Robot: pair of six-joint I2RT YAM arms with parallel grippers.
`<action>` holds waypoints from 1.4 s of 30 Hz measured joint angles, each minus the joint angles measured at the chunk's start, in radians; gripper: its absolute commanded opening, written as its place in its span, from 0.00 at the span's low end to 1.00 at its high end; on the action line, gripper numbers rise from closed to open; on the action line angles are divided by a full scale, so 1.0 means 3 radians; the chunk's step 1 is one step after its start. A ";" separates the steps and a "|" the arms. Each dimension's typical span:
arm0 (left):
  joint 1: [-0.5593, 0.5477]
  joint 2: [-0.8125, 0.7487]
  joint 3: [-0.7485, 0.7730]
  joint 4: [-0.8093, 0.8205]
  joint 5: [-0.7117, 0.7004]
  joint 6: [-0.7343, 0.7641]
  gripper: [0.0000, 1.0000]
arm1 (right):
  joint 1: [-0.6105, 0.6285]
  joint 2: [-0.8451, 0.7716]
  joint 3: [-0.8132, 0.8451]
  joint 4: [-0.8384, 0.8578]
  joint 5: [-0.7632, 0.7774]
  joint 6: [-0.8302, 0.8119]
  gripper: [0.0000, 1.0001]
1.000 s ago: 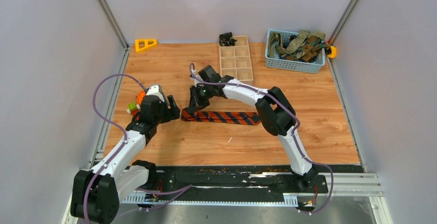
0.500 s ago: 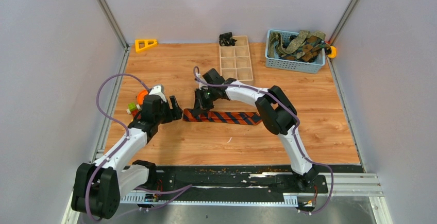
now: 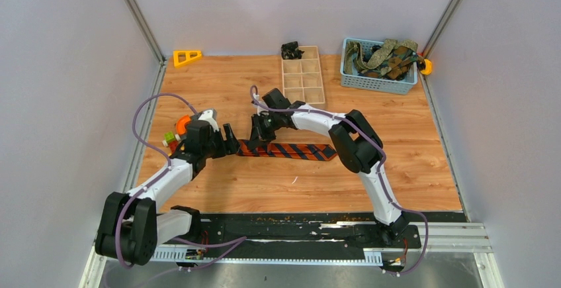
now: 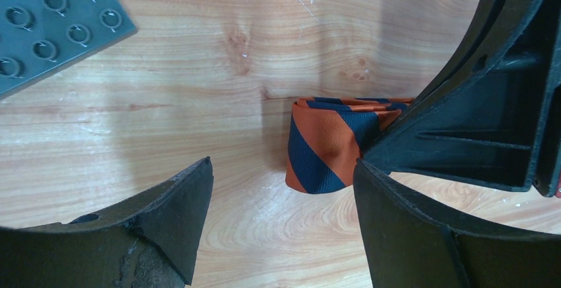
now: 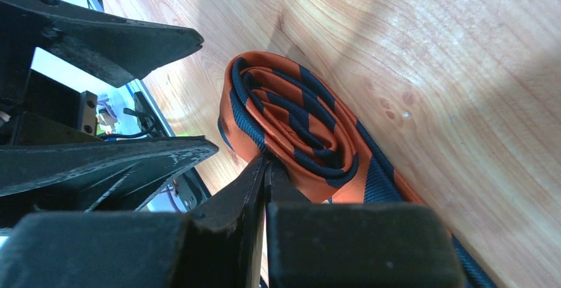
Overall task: Roll the ties
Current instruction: Roll the tie at the center of the board.
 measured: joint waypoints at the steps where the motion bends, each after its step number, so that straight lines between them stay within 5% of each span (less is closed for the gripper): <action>1: 0.0000 0.0032 0.0000 0.0015 0.0020 0.0000 0.83 | 0.0000 -0.0005 0.0000 -0.0003 0.0000 -0.0001 0.04; 42: 0.0000 0.0291 0.0008 0.0235 0.0305 0.0038 0.79 | -0.0050 -0.0172 -0.0219 0.0001 0.0053 -0.0027 0.03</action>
